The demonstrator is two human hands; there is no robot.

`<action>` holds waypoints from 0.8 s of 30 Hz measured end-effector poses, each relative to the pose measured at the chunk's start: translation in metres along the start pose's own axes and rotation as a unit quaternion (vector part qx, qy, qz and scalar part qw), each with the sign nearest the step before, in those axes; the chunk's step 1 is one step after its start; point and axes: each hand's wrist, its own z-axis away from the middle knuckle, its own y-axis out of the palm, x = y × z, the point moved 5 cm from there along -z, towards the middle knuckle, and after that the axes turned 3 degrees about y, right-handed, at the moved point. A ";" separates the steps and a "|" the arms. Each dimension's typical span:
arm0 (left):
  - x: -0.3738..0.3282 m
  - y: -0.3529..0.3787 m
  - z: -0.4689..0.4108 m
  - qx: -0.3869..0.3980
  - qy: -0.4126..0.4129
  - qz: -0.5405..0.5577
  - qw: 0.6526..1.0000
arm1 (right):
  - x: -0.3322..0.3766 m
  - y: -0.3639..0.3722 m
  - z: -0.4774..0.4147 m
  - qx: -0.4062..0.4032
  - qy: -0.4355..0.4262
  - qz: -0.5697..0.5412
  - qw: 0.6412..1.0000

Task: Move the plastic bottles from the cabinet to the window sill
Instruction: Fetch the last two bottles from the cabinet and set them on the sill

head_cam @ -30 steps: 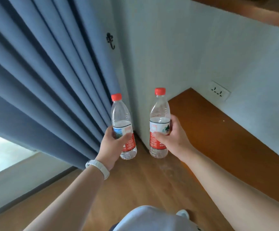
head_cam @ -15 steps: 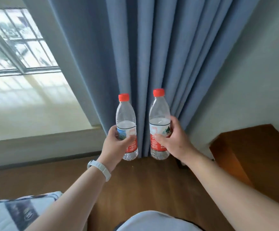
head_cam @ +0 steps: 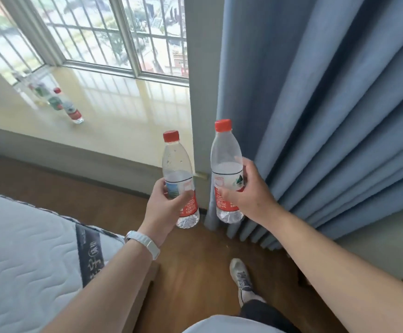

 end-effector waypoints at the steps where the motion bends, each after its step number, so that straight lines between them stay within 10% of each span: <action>1: -0.002 -0.007 -0.004 -0.019 0.002 0.001 1.000 | 0.001 0.006 -0.012 0.021 -0.008 -0.007 1.000; 24: -0.062 -0.064 -0.048 -0.316 0.020 -0.024 0.948 | 0.065 0.066 -0.190 0.307 -0.098 -0.074 0.944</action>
